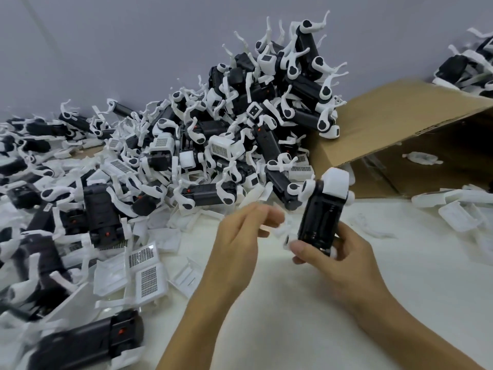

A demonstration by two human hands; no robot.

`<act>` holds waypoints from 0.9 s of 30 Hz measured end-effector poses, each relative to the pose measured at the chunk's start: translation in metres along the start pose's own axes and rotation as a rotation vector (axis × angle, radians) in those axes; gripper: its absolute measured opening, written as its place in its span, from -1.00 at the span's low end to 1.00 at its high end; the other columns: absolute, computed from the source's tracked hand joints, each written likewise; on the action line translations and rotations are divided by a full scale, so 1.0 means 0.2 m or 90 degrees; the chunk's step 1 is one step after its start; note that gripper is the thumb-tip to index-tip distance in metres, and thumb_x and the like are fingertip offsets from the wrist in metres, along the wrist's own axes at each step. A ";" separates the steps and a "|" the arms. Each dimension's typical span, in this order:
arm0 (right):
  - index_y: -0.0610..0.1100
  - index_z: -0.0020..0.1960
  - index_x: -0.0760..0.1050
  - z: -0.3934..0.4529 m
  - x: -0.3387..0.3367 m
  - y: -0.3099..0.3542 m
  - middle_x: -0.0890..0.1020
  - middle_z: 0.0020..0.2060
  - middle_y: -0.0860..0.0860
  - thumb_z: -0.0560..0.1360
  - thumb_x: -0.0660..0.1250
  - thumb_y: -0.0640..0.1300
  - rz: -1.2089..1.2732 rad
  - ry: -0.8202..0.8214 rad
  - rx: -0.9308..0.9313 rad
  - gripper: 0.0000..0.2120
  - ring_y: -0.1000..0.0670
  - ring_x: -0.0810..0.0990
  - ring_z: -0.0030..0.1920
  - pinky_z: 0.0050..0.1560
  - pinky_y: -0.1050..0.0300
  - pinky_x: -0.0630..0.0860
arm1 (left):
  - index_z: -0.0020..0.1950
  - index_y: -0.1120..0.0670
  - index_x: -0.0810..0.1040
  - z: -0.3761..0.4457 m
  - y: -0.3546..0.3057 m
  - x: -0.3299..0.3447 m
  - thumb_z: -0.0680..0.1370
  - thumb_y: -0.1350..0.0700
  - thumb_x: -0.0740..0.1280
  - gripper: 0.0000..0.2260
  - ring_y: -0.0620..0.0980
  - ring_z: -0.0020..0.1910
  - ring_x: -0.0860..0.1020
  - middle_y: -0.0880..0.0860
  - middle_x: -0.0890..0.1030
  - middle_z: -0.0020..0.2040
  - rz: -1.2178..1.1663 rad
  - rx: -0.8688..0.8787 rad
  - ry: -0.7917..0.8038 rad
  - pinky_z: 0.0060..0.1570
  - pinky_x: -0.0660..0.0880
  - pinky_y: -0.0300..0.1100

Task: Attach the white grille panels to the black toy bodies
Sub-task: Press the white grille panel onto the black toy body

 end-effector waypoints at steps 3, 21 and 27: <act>-0.06 0.02 0.59 0.02 -0.06 0.01 0.74 -0.19 0.00 0.19 0.69 0.09 0.035 -0.059 -0.009 -0.49 -0.03 0.71 -0.33 -0.32 0.34 0.53 | 0.12 0.03 0.59 -0.05 -0.04 -0.23 0.57 -0.27 0.16 -0.56 0.04 0.17 0.47 -0.04 0.60 0.06 0.668 -0.035 -0.156 0.05 0.43 -0.06; -0.04 0.01 0.69 0.06 -0.09 -0.04 0.75 -0.06 -0.15 0.44 0.35 0.06 0.222 -0.085 0.022 -0.74 -0.21 0.74 -0.13 -0.16 0.00 0.67 | -0.01 0.22 0.70 -0.05 0.01 0.10 0.20 0.26 0.45 -0.65 0.29 0.03 0.63 0.34 0.57 -0.01 -0.490 -0.124 0.080 0.10 0.61 0.20; 0.06 0.02 0.68 0.02 -0.03 0.01 0.75 -0.09 -0.08 0.32 0.42 0.17 0.153 -0.006 -0.040 -0.67 -0.12 0.74 -0.11 -0.17 0.08 0.66 | 0.07 0.16 0.64 -0.07 0.01 0.12 0.24 0.37 0.56 -0.57 0.25 0.01 0.68 0.30 0.69 0.01 -0.467 -0.068 0.011 0.04 0.64 0.00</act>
Point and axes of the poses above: each hand's wrist, its own z-axis towards the middle knuckle, its own x-axis out of the palm, y = z × x, the point moved 8 cm from there along z, towards the middle knuckle
